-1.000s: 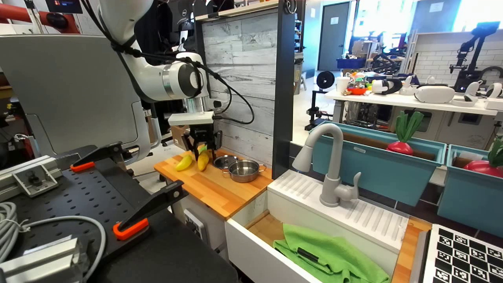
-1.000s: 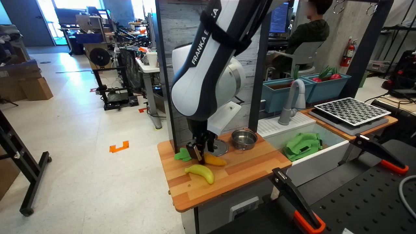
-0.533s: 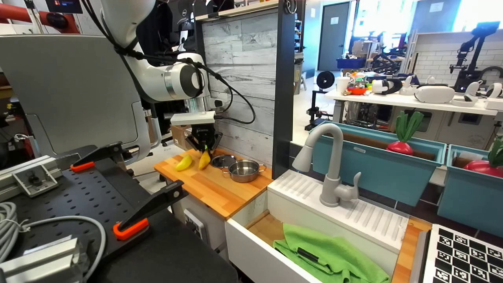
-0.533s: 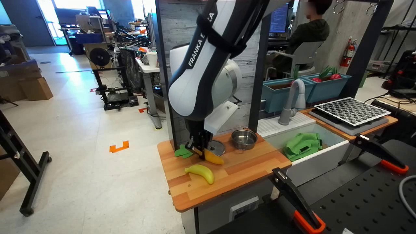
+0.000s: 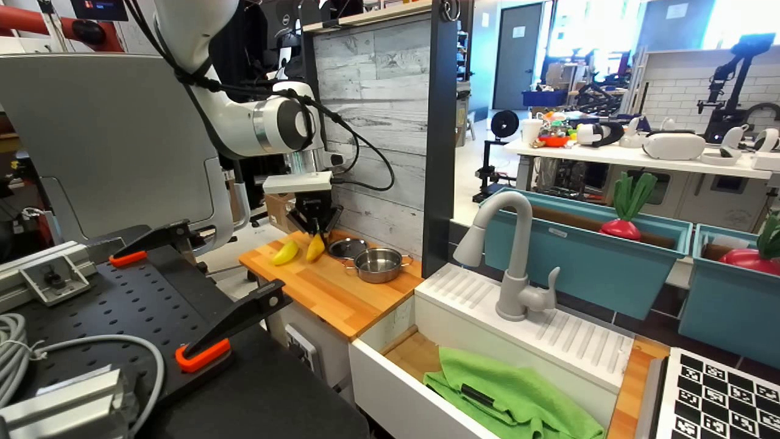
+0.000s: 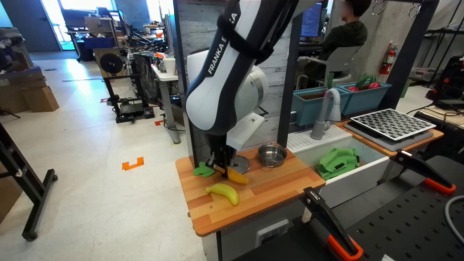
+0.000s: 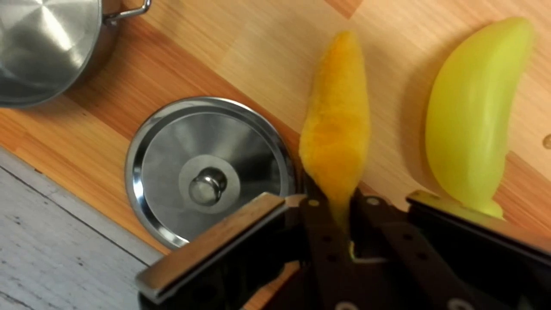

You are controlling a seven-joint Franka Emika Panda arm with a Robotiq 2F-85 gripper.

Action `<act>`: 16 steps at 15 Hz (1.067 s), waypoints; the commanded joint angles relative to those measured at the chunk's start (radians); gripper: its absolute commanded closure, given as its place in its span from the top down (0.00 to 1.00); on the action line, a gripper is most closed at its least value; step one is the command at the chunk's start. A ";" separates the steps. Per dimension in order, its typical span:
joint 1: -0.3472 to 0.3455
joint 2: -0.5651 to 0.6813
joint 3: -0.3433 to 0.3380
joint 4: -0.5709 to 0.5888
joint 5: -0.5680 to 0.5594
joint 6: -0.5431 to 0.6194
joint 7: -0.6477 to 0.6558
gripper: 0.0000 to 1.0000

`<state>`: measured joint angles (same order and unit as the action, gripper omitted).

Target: Put the carrot plushie in the pot

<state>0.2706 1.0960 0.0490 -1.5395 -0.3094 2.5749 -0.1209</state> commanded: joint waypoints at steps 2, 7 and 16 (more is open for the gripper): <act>0.021 -0.076 -0.042 -0.117 -0.023 0.045 0.028 0.03; 0.022 -0.163 -0.095 -0.265 -0.031 0.150 0.062 0.03; 0.044 -0.262 -0.221 -0.381 -0.040 0.173 0.140 0.03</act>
<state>0.2967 0.8774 -0.1313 -1.8693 -0.3142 2.7301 -0.0300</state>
